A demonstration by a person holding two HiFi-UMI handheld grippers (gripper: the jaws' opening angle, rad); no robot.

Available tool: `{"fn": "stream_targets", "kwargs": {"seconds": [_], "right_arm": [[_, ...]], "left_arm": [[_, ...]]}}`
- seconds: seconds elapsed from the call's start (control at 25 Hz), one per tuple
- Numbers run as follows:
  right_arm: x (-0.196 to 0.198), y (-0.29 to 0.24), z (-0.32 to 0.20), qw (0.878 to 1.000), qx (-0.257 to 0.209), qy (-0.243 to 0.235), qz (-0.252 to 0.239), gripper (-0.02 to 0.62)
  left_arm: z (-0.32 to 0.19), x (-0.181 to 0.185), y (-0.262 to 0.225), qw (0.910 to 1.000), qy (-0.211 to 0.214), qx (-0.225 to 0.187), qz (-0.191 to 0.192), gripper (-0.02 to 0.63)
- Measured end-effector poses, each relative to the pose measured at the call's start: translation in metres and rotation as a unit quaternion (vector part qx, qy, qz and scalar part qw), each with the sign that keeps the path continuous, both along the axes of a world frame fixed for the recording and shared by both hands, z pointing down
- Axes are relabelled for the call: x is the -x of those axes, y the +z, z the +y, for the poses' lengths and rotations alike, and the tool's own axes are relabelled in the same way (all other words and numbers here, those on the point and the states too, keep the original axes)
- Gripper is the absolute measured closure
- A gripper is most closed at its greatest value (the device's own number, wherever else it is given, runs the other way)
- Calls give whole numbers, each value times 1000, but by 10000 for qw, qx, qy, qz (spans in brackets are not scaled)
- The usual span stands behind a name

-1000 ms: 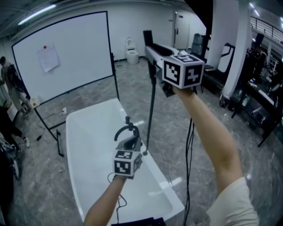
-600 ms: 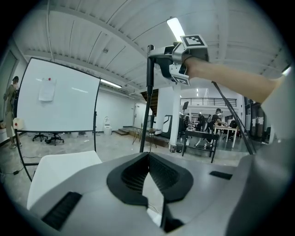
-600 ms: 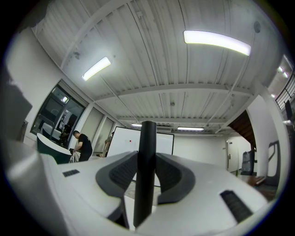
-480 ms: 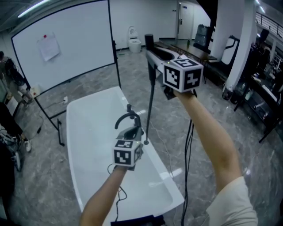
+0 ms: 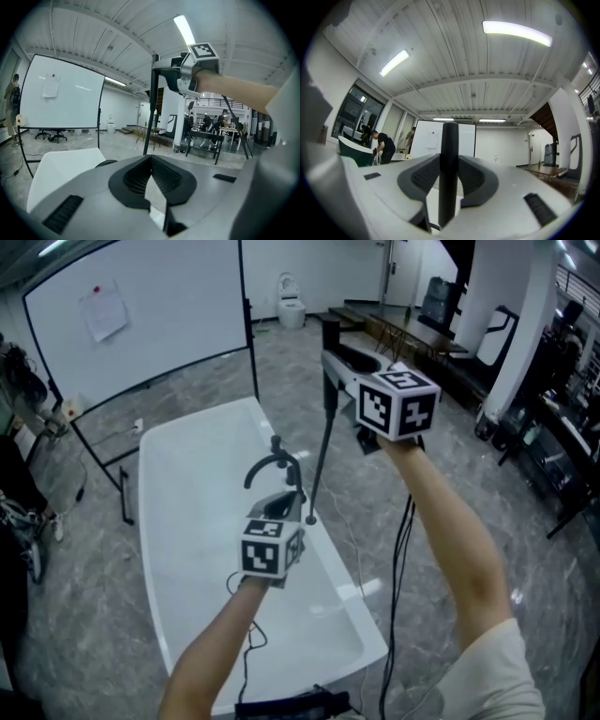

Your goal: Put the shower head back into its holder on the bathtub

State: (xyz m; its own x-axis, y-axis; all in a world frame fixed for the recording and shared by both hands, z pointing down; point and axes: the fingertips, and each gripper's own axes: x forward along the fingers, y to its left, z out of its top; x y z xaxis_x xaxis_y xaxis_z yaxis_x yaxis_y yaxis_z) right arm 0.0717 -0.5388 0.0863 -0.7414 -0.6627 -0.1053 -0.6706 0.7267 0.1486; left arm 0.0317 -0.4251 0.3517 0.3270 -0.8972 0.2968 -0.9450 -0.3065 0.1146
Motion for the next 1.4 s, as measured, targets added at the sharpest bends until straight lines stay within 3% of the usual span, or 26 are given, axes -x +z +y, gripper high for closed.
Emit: {"fn": "stream_targets", "kwargs": {"seconds": [0.28, 0.88, 1.2, 1.4], "right_arm": [[2, 42, -6, 9996, 256, -30, 100, 465], [0, 117, -14, 9983, 577, -65, 86, 465], [14, 162, -17, 9972, 344, -226, 629, 465], [13, 198, -23, 9961, 408, -197, 760, 465]], "left_arm": [[-10, -2, 14, 9999, -66, 109, 76, 591], [-12, -2, 44, 9988, -94, 465, -150, 591], [-26, -11, 57, 9983, 182, 541, 94, 591], [-29, -10, 71, 9978, 218, 625, 15, 591]]}}
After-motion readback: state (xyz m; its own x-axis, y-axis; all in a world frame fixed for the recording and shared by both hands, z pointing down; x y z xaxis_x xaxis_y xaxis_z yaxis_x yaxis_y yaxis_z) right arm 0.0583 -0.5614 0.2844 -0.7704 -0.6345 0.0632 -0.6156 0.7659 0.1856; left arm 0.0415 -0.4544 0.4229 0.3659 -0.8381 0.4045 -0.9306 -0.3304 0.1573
